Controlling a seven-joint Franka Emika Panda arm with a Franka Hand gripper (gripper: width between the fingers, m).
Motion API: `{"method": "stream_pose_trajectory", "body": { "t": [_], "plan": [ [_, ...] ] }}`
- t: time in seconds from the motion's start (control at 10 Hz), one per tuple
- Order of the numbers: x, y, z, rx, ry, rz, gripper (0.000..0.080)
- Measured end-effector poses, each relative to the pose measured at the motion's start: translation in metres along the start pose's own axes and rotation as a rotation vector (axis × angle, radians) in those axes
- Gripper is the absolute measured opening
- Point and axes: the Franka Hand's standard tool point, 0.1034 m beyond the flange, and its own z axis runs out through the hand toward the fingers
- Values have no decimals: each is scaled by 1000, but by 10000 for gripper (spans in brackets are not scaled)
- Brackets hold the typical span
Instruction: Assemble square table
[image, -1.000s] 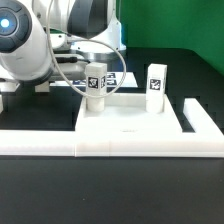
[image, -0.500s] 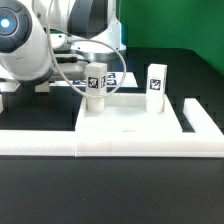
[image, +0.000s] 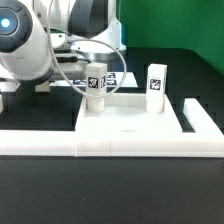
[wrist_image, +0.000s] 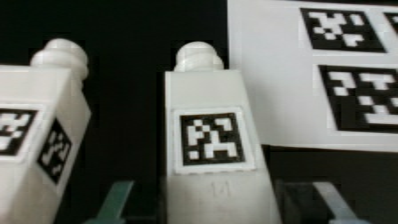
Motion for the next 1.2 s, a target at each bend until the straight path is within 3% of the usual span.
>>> {"method": "stream_pose_trajectory", "body": {
  "t": [0.1, 0.4, 0.5, 0.6, 0.8, 1.0, 1.2],
  "plan": [
    [-13, -6, -29, -7, 37, -26, 291],
    [-40, -11, -75, -11, 100, -34, 292],
    [-46, -13, -93, -28, 205, -40, 292],
    [-57, -18, -101, -40, 283, -48, 292],
    [-57, -19, -95, -50, 384, -56, 292],
    [-54, -22, -107, -55, 518, -58, 292],
    [-52, -51, -159, -20, 632, -36, 292]
  ]
}}
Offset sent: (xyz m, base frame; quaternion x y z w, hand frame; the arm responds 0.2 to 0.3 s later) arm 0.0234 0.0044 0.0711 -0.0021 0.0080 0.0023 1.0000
